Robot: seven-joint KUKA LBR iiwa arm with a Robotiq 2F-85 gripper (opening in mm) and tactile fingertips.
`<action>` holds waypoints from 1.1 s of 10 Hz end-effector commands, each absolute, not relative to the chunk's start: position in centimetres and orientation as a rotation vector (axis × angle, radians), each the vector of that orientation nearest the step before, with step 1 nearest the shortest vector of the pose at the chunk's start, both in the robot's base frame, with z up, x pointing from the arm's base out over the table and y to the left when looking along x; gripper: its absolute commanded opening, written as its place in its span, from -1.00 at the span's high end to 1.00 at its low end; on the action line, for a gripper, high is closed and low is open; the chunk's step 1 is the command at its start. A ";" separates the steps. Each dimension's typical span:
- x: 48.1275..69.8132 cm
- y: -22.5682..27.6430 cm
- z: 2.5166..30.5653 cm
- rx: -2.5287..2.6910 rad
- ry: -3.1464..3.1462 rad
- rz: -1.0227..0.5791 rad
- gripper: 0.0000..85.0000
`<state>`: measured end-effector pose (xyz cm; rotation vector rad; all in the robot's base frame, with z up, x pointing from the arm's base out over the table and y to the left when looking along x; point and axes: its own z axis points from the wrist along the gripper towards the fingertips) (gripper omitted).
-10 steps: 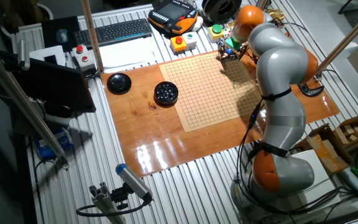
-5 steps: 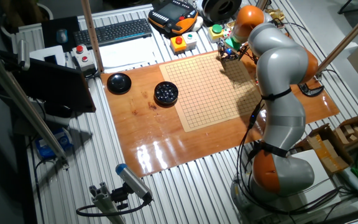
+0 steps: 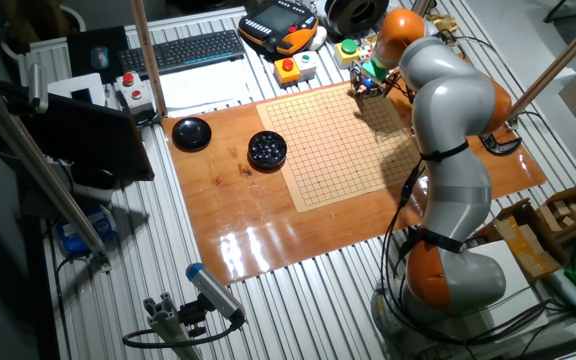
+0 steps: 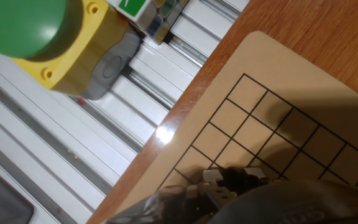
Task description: Play the first move as black on the 3-4 point in the upper right corner of the Go board
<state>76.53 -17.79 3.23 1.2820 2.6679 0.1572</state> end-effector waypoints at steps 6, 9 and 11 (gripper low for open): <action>76.4 -18.0 3.5 1.224 2.685 0.106 0.33; 76.4 -18.0 3.9 1.203 2.698 0.099 0.33; 76.2 -18.0 4.6 1.194 2.712 0.094 0.33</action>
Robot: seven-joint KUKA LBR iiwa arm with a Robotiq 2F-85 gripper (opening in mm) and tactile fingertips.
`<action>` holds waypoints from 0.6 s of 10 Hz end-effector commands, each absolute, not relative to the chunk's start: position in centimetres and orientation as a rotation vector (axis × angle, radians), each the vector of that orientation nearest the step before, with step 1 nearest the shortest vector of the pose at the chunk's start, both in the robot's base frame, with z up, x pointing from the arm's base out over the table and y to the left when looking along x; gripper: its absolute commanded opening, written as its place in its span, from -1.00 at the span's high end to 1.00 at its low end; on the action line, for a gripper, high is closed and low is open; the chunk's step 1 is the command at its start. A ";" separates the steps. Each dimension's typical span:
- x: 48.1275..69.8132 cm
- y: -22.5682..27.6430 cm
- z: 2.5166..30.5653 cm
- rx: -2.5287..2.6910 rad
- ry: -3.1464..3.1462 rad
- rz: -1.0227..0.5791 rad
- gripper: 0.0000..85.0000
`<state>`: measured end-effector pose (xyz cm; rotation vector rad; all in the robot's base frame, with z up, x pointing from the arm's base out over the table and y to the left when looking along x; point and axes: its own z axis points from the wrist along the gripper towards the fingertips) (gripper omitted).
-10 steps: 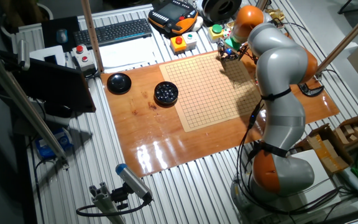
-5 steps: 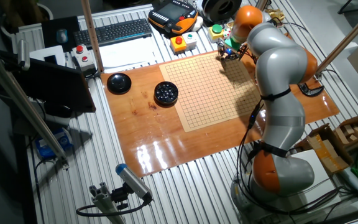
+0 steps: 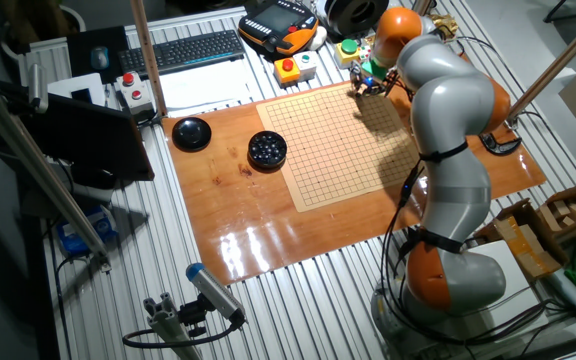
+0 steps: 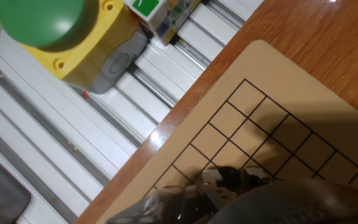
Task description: Play the first move as black on the 3-4 point in the upper right corner of the Go board
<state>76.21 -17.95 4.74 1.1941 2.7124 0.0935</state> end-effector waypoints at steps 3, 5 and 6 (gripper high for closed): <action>76.0 -17.8 6.4 1.192 2.740 0.080 0.46; 75.7 -17.8 7.1 1.184 2.745 0.081 0.81; 75.5 -17.8 7.5 1.177 2.749 0.084 0.98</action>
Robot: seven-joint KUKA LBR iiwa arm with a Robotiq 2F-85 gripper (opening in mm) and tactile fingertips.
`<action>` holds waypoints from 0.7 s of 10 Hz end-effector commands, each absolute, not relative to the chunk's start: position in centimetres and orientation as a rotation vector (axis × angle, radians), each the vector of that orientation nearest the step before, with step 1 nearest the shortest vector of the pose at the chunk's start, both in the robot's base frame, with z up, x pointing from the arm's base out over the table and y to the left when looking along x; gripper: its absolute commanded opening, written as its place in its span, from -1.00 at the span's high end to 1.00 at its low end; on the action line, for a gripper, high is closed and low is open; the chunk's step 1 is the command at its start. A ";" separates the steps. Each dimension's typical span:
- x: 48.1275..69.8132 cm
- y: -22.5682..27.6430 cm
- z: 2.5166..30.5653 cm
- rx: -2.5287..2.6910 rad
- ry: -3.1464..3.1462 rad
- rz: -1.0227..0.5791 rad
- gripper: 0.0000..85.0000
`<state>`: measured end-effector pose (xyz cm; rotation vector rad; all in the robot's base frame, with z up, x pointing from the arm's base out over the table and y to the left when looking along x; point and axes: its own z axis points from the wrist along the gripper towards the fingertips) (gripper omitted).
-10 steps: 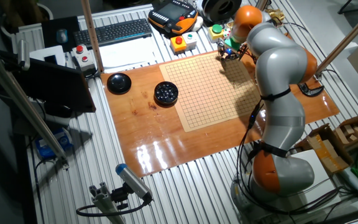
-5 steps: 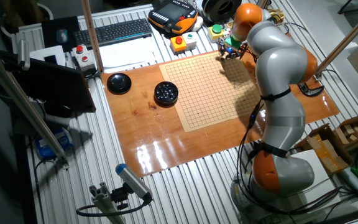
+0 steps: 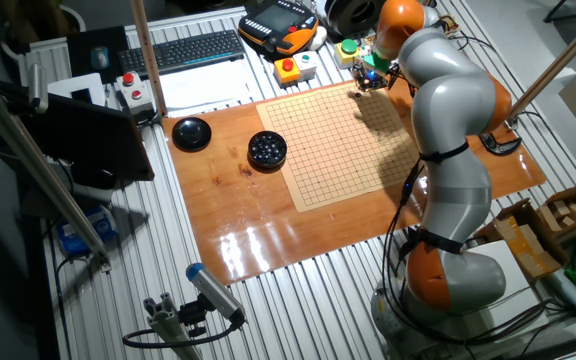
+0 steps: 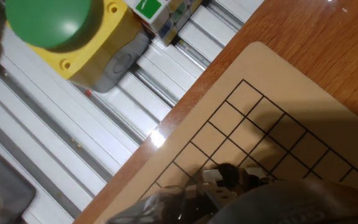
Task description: Play the first move as black on the 3-4 point in the upper right corner of the Go board
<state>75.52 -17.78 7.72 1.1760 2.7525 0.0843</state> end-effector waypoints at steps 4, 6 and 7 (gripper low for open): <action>75.4 -17.6 10.5 1.160 2.807 0.080 0.98; 74.9 -17.4 11.4 1.130 2.837 0.086 0.98; 74.7 -17.1 11.7 1.097 2.863 0.077 0.98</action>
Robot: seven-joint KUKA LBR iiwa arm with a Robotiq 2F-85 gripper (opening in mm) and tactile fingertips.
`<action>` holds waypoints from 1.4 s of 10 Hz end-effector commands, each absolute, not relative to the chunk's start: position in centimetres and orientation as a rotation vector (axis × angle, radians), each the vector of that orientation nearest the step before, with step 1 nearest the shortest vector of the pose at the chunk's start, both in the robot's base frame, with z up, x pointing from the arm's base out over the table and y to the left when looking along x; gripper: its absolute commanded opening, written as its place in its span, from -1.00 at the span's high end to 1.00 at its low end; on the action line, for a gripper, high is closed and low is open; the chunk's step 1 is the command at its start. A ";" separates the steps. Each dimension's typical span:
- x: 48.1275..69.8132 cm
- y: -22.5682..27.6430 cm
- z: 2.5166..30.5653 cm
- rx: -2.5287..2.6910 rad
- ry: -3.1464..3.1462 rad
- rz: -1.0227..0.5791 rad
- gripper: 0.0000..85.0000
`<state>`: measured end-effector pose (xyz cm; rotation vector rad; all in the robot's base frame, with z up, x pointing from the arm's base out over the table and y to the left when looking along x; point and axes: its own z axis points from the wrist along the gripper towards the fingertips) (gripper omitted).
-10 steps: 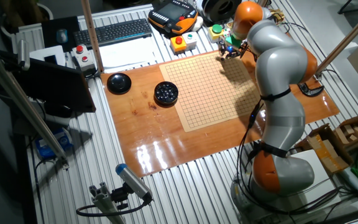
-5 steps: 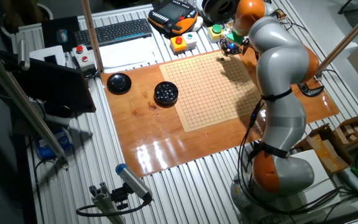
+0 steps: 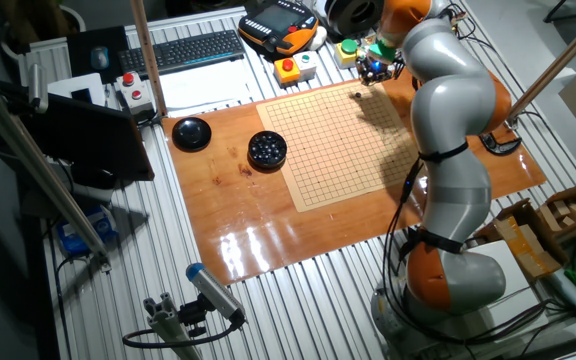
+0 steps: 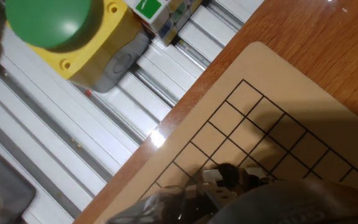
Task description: Play the first move as black on the 3-4 point in the upper right corner of the Go board
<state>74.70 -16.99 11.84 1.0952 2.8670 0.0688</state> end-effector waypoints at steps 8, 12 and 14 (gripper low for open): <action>72.2 -12.7 13.8 0.974 2.888 0.004 0.98; 71.0 -12.2 13.9 0.906 2.897 -0.029 0.98; 70.6 -11.8 13.7 0.902 2.894 -0.033 0.98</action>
